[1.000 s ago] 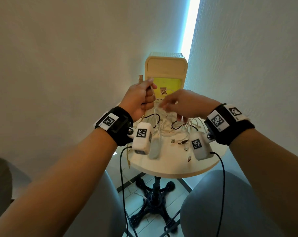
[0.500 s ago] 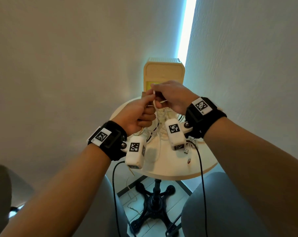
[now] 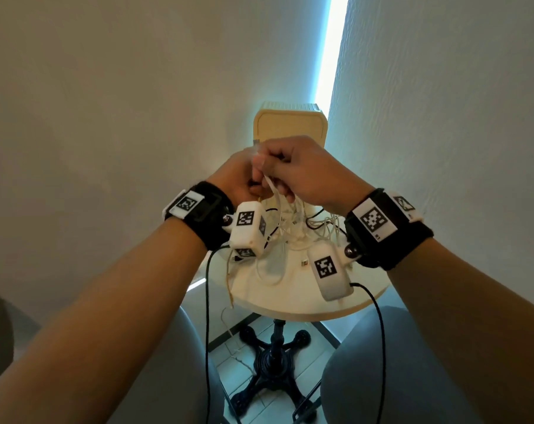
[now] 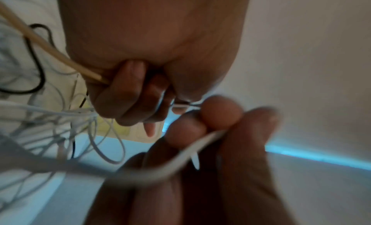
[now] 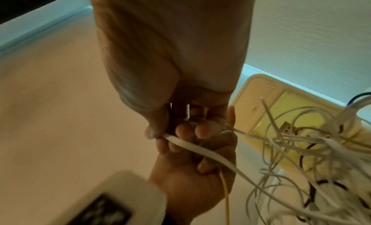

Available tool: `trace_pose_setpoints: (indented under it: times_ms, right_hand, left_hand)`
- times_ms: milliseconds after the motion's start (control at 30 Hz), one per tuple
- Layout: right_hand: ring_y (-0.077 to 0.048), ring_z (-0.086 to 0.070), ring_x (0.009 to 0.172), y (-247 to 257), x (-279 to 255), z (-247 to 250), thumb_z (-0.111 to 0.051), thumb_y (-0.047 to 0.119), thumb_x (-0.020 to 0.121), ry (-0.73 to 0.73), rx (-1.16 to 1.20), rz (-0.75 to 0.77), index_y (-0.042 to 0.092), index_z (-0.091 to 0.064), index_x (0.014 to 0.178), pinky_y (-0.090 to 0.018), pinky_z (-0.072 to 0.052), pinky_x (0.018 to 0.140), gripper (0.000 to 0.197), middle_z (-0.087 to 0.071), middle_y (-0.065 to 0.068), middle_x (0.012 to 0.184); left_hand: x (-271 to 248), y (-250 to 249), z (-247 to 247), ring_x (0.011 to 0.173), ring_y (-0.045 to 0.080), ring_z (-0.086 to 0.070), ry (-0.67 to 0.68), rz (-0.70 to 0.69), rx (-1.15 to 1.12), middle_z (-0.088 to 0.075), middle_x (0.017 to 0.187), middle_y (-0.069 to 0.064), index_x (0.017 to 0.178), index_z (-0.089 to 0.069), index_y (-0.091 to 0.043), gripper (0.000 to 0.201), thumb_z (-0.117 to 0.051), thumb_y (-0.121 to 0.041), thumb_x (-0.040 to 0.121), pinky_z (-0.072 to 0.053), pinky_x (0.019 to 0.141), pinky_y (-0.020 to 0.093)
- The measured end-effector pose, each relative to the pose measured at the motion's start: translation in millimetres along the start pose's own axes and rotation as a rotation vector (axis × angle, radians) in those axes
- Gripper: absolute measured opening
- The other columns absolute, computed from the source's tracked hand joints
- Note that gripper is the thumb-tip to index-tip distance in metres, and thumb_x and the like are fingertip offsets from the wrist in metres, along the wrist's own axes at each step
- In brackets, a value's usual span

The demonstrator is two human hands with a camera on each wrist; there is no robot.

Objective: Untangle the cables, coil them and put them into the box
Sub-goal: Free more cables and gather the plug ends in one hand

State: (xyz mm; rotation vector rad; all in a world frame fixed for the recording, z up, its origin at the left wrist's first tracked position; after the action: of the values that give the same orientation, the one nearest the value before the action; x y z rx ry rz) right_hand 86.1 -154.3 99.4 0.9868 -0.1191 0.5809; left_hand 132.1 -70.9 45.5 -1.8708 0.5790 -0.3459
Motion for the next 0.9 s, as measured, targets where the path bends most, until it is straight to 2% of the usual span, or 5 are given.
trace_pose_setpoints:
  times_ms: [167, 400, 600, 733, 900]
  right_hand:
    - [-0.012, -0.062, 0.055, -22.4, -19.5, -13.7, -0.063, 0.032, 0.106, 0.199, -0.067, -0.099, 0.020, -0.073, 0.082, -0.037, -0.056, 0.057, 0.028, -0.068, 0.001, 0.066]
    - [-0.024, -0.069, 0.078, -87.2, -26.2, -0.2, -0.050, 0.065, 0.099, 0.104, 0.214, -0.393, 0.008, -0.070, 0.122, -0.047, -0.062, 0.073, 0.065, -0.068, -0.011, 0.107]
    - [-0.026, -0.073, 0.077, -120.5, -14.5, 2.4, -0.047, 0.049, 0.110, -0.008, 0.269, -0.516, 0.007, -0.059, 0.138, -0.044, -0.063, 0.065, 0.052, -0.064, -0.010, 0.132]
    - [-0.016, -0.069, 0.051, -138.9, -7.8, 4.8, -0.043, 0.019, 0.112, 0.004, 0.149, -0.609, -0.008, -0.058, 0.128, -0.034, -0.059, 0.048, 0.035, -0.058, -0.019, 0.109]
    - [-0.021, -0.069, 0.054, -130.3, -5.9, 8.6, -0.044, 0.003, 0.107, 0.054, 0.006, -0.663, 0.007, -0.058, 0.137, -0.034, -0.058, 0.048, 0.033, -0.068, -0.013, 0.097]
  left_hand:
    - [24.9, 3.2, 27.1, 0.044, 0.013, -0.047, -0.331, 0.020, 0.101, -0.048, 0.057, -0.001, 0.092, -0.057, -0.008, 0.036, -0.044, -0.033, 0.115, -0.039, 0.043, 0.024]
    - [33.2, -19.9, 26.4, 0.043, 0.006, -0.018, -0.195, -0.100, 0.091, -0.024, 0.056, -0.008, 0.091, -0.054, -0.015, 0.031, -0.041, -0.030, 0.115, -0.015, 0.032, 0.019]
    - [22.3, -16.2, 6.5, 0.048, 0.010, -0.019, -0.130, -0.156, 0.283, -0.024, 0.063, -0.003, 0.097, -0.066, -0.011, 0.031, -0.050, -0.032, 0.113, -0.014, 0.040, 0.023]
    - [10.4, -30.9, -18.7, 0.049, 0.010, -0.017, -0.025, -0.255, 0.278, -0.020, 0.064, -0.003, 0.101, -0.068, -0.012, 0.032, -0.048, -0.034, 0.114, -0.020, 0.038, 0.020]
    - [3.2, -40.5, -18.7, 0.050, 0.011, -0.016, -0.024, -0.315, 0.303, -0.022, 0.064, -0.004, 0.108, -0.067, -0.012, 0.031, -0.047, -0.035, 0.114, -0.020, 0.039, 0.021]
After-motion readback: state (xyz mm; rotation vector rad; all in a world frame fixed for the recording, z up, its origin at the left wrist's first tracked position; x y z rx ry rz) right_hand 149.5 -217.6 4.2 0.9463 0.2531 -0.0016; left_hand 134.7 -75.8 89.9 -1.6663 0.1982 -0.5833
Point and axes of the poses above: each hand's wrist, its own x-axis towards the middle knuckle, its own z-axis out of the back of the hand, y = z × x, the point moved 7 cm from there along x, towards the middle knuckle
